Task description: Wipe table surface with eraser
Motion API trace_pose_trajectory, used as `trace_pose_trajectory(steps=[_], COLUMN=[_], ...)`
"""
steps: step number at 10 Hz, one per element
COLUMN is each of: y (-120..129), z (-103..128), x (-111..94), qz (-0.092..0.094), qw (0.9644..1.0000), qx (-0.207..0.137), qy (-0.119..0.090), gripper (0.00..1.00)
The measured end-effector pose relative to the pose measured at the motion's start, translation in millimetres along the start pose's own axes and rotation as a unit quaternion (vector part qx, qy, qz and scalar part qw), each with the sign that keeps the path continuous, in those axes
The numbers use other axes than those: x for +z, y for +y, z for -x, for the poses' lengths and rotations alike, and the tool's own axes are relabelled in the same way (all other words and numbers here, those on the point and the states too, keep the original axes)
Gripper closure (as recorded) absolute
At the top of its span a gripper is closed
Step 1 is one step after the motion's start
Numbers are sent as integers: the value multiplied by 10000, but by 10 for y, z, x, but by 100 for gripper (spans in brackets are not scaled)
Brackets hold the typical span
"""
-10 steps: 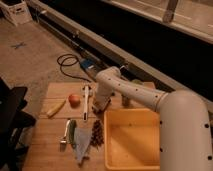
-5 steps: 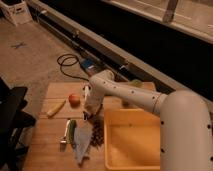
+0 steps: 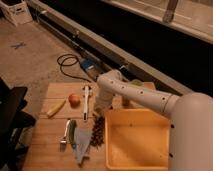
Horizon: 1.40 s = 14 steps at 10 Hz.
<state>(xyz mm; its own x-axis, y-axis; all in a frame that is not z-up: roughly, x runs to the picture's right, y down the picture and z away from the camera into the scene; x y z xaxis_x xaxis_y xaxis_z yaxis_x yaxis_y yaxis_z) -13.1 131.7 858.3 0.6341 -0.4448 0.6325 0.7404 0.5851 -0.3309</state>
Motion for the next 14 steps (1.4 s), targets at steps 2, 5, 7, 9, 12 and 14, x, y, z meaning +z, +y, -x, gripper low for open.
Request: trace_pose_trajectory(steps=[2,5,7,9,12,14], y=[-146,-395,-547,-631,-440,-260], z=[-260,-493,-396,-154,97,15], x=[7,29,63,93,79,12], qz=[49,-86,-269,-361,-264,-147], qw=[9999,9995,9991,9987,9994,9999], qx=[-13,-86,-197,-319,-243,-75], qy=[142,275,253,153,-5,42], gripper=[100,100,100,100,100,100])
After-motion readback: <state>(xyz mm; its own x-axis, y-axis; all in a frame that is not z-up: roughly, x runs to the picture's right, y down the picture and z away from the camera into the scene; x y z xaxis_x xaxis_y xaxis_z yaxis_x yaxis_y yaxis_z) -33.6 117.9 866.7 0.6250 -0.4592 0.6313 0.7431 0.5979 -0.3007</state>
